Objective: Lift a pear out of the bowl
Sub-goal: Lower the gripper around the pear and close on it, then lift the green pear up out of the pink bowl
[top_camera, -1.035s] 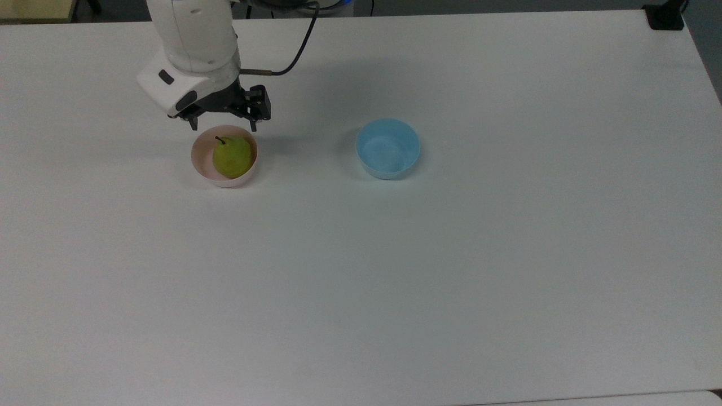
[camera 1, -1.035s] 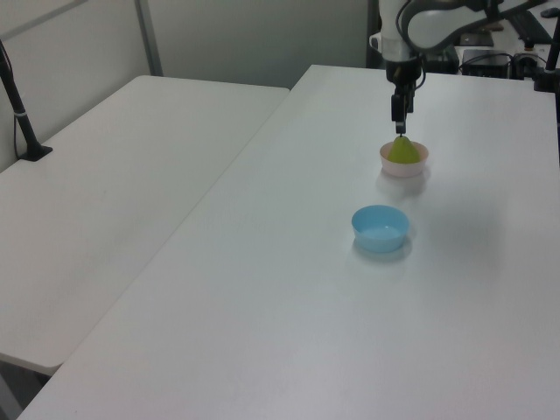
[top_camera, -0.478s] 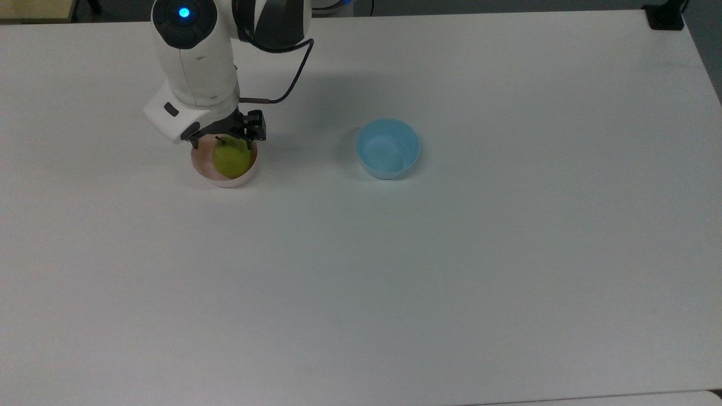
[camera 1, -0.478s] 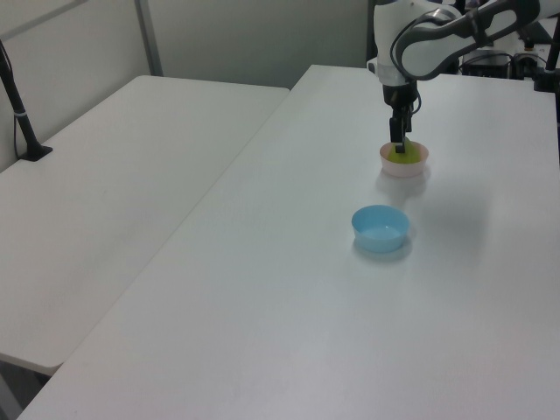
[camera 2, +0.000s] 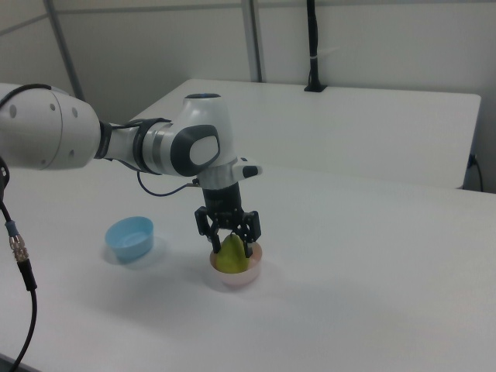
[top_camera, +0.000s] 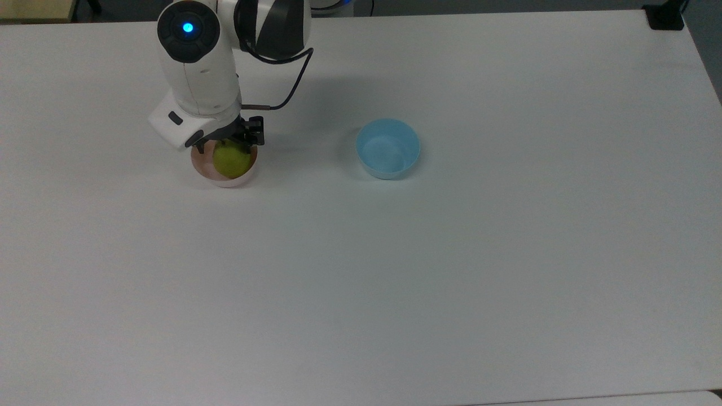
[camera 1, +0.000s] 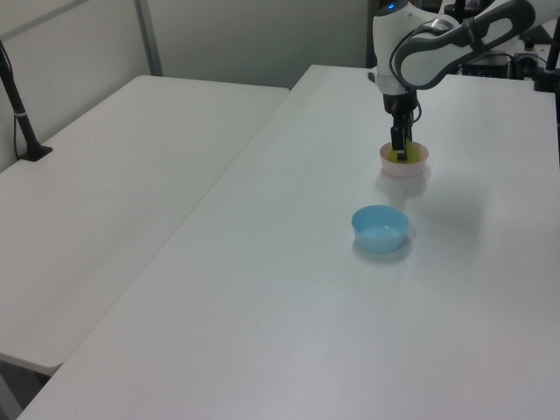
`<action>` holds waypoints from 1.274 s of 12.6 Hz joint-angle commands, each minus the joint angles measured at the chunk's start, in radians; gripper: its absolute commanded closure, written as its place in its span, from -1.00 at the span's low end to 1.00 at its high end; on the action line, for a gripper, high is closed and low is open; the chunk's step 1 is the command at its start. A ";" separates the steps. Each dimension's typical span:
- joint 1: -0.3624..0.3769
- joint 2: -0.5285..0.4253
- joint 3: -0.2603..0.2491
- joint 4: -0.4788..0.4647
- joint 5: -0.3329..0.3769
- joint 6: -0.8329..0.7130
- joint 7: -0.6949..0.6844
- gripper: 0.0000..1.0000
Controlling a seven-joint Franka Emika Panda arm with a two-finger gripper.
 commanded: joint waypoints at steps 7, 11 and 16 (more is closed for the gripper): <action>0.009 -0.024 -0.002 -0.020 -0.015 0.017 -0.014 0.38; 0.011 -0.067 0.002 0.011 -0.003 -0.076 -0.004 0.38; 0.000 -0.106 -0.001 0.080 0.002 -0.167 -0.009 0.38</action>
